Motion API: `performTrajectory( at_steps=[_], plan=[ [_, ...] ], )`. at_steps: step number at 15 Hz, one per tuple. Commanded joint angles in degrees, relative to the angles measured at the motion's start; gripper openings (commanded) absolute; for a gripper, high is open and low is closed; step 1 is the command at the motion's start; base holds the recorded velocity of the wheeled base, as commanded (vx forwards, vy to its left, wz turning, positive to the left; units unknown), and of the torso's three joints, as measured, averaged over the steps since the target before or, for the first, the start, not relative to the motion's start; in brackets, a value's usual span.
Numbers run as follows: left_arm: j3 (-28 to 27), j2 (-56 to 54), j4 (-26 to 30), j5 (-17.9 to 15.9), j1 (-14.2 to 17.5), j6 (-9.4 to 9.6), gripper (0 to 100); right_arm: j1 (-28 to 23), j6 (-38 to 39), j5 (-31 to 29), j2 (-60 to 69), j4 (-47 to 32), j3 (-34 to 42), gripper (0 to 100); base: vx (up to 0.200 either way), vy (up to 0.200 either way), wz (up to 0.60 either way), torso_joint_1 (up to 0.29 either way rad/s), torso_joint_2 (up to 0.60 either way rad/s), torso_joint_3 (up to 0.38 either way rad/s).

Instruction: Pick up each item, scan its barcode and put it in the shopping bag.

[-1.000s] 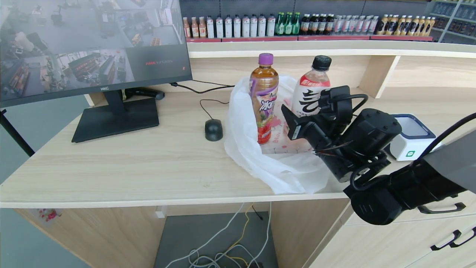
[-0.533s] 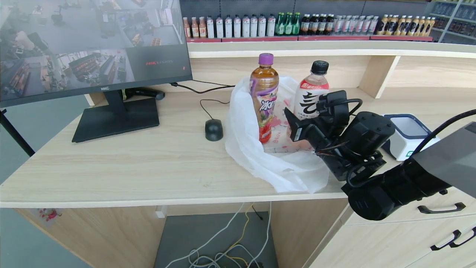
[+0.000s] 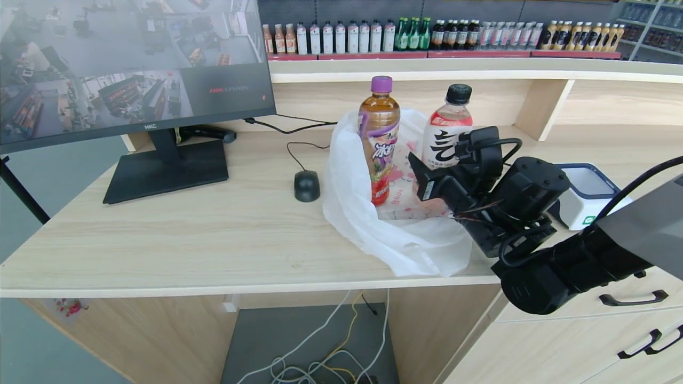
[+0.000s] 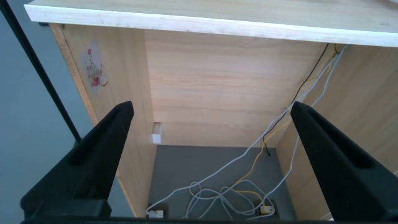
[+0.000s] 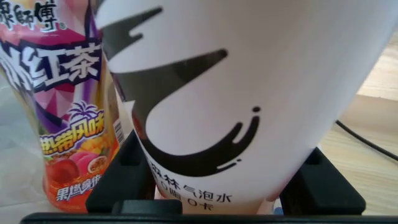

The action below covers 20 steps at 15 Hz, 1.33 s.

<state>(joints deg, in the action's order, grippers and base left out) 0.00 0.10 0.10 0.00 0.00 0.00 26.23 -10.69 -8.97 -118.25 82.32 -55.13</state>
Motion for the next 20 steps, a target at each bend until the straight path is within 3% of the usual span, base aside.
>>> performTrajectory(
  at_steps=[1, 20],
  plan=[
    [0.0, 0.0, 0.0, 0.0, 0.0, 0.00, 100, 0.3, 0.0, 0.0, -0.3, 0.1, 0.0, 0, 0.000, 0.000, 0.00, 0.000, 0.00, 0.000],
    [0.0, 0.0, 0.0, 0.0, 0.0, 0.00, 100, 1.3, 0.8, 0.2, -1.3, 0.2, 2.5, 0, 0.000, 0.000, 0.00, 0.000, 0.00, 0.000]
  ],
)
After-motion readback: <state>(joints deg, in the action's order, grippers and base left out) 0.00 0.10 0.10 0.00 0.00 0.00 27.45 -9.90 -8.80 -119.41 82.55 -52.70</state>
